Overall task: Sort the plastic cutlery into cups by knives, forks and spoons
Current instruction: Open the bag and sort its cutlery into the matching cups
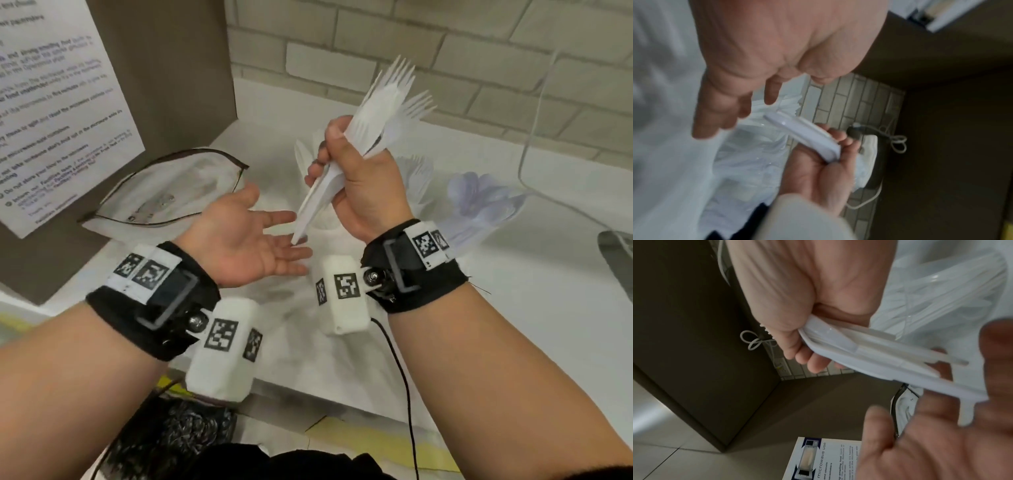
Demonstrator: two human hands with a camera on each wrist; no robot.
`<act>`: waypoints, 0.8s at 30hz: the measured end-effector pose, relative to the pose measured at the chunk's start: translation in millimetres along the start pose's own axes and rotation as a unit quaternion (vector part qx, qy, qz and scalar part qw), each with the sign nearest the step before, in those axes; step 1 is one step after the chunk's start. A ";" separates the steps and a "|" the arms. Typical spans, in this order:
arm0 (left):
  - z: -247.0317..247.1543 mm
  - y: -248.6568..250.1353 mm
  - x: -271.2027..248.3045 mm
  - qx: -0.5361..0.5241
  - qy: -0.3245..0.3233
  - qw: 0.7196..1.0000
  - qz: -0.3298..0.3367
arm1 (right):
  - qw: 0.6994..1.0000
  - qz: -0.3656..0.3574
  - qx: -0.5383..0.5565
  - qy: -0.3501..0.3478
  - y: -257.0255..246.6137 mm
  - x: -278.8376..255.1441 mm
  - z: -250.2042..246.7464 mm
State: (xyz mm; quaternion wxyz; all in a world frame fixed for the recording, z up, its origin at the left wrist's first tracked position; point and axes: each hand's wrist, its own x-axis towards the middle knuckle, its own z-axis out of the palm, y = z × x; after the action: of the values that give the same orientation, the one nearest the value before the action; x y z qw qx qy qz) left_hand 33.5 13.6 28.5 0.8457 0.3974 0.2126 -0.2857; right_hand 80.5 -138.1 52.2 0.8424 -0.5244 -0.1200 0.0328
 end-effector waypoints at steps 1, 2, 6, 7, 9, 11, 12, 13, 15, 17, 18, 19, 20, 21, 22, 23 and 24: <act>4.0 -2.7 3.7 -0.004 -0.008 1.000 -0.011 | 1.000 -0.006 -0.003 -0.007 -0.8 -1.9 2.2; 7.2 -5.9 7.0 -0.016 -0.024 0.999 -0.018 | 1.000 -0.009 -0.009 -0.013 -0.5 -4.2 3.4; 15.0 -16.6 13.8 -0.098 -0.123 0.987 -0.014 | 0.996 0.012 -0.081 -0.019 9.8 -17.7 2.2; 16.0 -16.7 14.7 -0.105 -0.128 0.986 -0.007 | 0.995 0.021 -0.094 -0.022 13.5 -21.3 1.6; 15.3 -16.8 17.5 -0.096 -0.123 0.988 -0.003 | 0.993 0.032 -0.106 -0.034 18.3 -26.1 1.2; 12.4 -17.3 21.3 -0.066 -0.091 0.993 -0.022 | 0.993 0.031 -0.111 -0.034 17.4 -26.1 0.8; 12.2 -18.4 21.7 -0.056 -0.067 0.996 -0.030 | 0.993 0.028 -0.112 -0.029 15.2 -24.9 0.3; 12.4 -19.3 22.5 -0.054 -0.051 0.997 -0.030 | 0.993 0.024 -0.111 -0.027 12.7 -23.9 -0.1; 14.3 -19.2 23.9 -0.064 -0.045 0.997 -0.008 | 0.993 0.017 -0.114 -0.032 10.8 -23.4 -1.0; 19.9 -18.0 22.2 -0.070 -0.074 0.995 0.025 | 0.990 0.029 -0.134 -0.041 14.7 -25.5 -2.0; 22.6 -17.9 20.3 -0.058 -0.088 0.994 0.041 | 0.988 0.039 -0.146 -0.042 18.1 -26.7 -3.1; 23.8 -18.0 19.3 -0.043 -0.096 0.993 0.052 | 0.986 0.048 -0.154 -0.039 21.9 -27.5 -4.0; 23.1 -18.8 18.6 -0.025 -0.101 0.993 0.051 | 0.986 0.054 -0.156 -0.037 24.9 -28.0 -5.6; 20.0 -19.6 19.8 0.000 -0.098 0.994 0.045 | 0.986 0.056 -0.154 -0.038 26.9 -28.3 -7.2; 17.3 -20.6 19.4 0.034 -0.091 0.994 0.050 | 0.987 0.055 -0.145 -0.041 28.3 -28.2 -9.3; 15.2 -21.1 18.8 0.061 -0.087 0.992 0.070 | 0.988 0.056 -0.132 -0.050 28.6 -28.5 -11.1; 13.8 -20.9 18.0 0.079 -0.090 0.988 0.101 | 0.989 0.060 -0.119 -0.065 29.2 -29.2 -13.1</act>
State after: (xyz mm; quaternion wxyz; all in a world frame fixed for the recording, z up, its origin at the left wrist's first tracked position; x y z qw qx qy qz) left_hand 35.1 -13.9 14.6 0.8519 0.4552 0.0708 -0.2492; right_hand 57.4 -141.8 15.8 0.7610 -0.6236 -0.1463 0.1027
